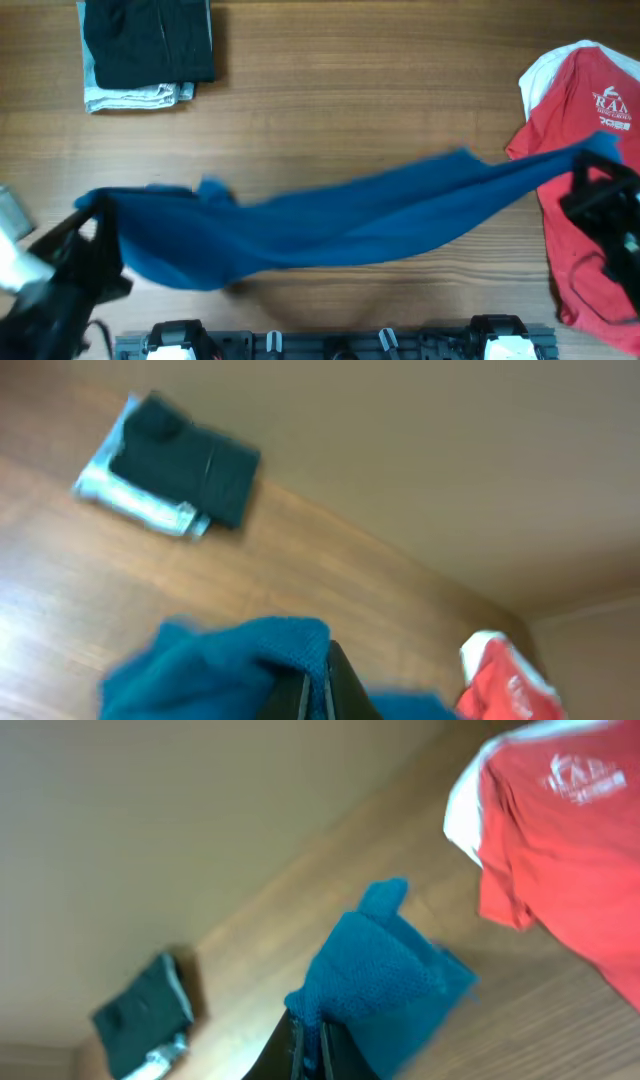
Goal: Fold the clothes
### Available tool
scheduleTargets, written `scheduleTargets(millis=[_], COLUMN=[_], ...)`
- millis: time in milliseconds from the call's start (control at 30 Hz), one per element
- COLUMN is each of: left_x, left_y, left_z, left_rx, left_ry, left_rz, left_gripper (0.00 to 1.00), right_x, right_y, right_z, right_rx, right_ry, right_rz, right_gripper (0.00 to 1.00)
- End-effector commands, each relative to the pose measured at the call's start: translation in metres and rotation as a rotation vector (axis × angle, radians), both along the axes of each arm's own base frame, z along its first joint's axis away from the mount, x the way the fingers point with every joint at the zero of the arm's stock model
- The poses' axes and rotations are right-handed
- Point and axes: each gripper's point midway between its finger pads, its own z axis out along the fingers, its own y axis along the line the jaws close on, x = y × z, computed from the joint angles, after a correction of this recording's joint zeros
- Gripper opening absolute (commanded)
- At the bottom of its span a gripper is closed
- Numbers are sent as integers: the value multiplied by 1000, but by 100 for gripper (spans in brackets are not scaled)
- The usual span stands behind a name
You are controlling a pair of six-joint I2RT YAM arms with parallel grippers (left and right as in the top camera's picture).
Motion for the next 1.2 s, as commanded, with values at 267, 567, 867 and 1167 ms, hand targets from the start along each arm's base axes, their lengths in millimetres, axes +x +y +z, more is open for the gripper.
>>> scheduleTargets(millis=[267, 567, 867, 1167], left_x=[96, 354, 339, 232], left_y=[16, 25, 30, 10], left_z=[40, -231, -282, -185], left_rx=[-5, -50, -6, -22], left_ry=[31, 647, 826, 847], left_rz=[61, 27, 24, -18], left_gripper=[4, 10, 100, 90], right_x=[60, 270, 278, 183], right_y=[-4, -11, -20, 6], right_z=[51, -121, -164, -102], right_rx=[-34, -60, -159, -81], right_ry=[-62, 355, 483, 480], right_rz=[-8, -34, -18, 118], right_gripper=[4, 4, 100, 100])
